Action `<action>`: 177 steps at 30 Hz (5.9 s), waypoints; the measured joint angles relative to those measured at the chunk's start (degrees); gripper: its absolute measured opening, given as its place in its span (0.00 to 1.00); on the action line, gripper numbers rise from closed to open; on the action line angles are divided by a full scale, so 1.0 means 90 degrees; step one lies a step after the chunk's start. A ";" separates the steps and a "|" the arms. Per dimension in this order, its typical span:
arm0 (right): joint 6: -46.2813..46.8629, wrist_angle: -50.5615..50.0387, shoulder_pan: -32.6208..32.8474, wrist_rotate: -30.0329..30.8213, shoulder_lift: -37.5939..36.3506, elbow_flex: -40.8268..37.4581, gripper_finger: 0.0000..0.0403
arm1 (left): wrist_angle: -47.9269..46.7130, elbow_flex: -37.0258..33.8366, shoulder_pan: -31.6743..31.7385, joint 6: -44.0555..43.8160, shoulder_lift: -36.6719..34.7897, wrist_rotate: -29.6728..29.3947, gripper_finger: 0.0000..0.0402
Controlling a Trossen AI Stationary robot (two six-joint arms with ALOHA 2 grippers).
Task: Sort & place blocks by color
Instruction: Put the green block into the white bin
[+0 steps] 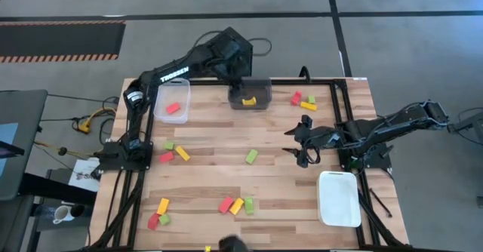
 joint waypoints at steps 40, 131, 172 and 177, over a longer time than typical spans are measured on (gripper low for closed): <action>0.2014 -0.0010 0.1900 0.0003 0.2511 0.1555 0.76 | 0.6604 -0.6587 -0.6412 -0.1621 -0.2889 -0.2633 0.71; 0.4431 -0.3553 0.4520 0.1515 0.0607 0.1697 0.76 | 0.4987 0.0063 -0.6654 -0.2091 0.2292 -0.3065 0.52; 0.4677 -0.3578 0.5228 0.1139 0.0610 0.1697 0.76 | -0.0359 0.1293 -0.4642 -0.7571 0.2335 -0.4441 0.68; 0.4514 -0.3691 0.5228 0.1135 0.0612 0.1697 0.76 | -0.0783 0.1282 -0.4076 -0.7369 0.2367 -0.4320 0.74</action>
